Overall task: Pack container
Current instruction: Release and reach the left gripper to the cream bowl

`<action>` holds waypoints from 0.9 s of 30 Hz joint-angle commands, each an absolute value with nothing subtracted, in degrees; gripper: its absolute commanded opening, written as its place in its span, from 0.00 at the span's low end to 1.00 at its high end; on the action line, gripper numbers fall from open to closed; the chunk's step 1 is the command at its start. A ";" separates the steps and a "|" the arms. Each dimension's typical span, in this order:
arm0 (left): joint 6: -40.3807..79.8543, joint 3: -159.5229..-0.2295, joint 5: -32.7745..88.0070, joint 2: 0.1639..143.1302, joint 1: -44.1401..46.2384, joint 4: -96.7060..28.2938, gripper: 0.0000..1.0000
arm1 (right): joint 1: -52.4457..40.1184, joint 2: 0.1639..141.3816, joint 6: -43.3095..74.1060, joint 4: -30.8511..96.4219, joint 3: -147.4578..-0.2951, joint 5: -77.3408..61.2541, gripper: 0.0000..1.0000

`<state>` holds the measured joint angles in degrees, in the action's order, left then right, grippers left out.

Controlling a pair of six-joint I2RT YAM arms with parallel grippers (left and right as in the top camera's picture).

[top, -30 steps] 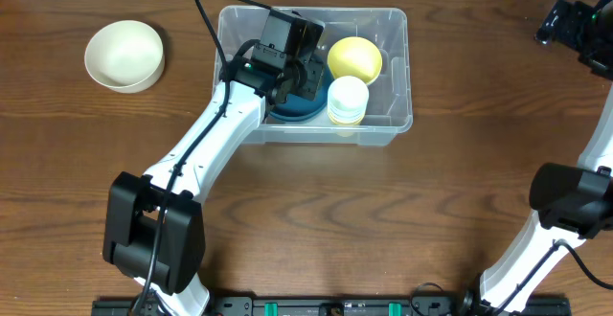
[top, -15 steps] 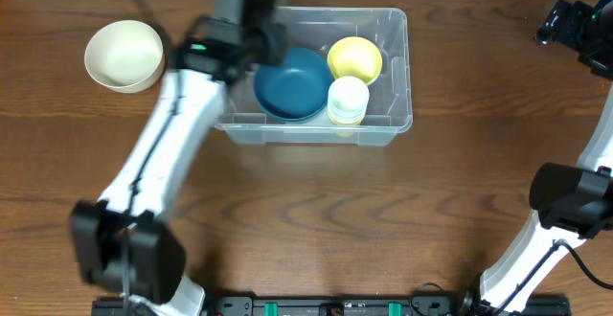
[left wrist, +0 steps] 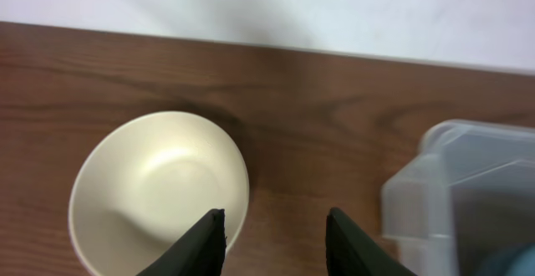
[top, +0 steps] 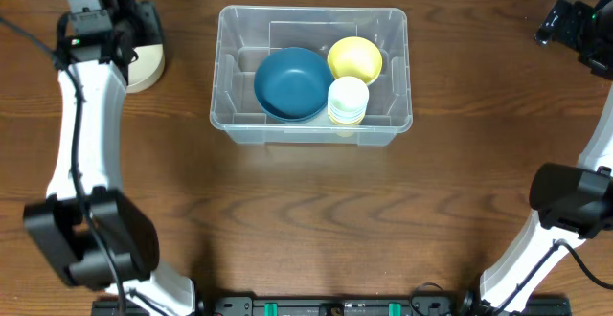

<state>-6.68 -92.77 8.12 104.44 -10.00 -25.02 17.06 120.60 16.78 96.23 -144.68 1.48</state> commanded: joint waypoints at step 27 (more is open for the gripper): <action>-13.06 -92.86 0.36 124.33 -11.86 -20.05 0.34 | 17.21 119.70 17.12 96.25 -145.34 1.67 0.99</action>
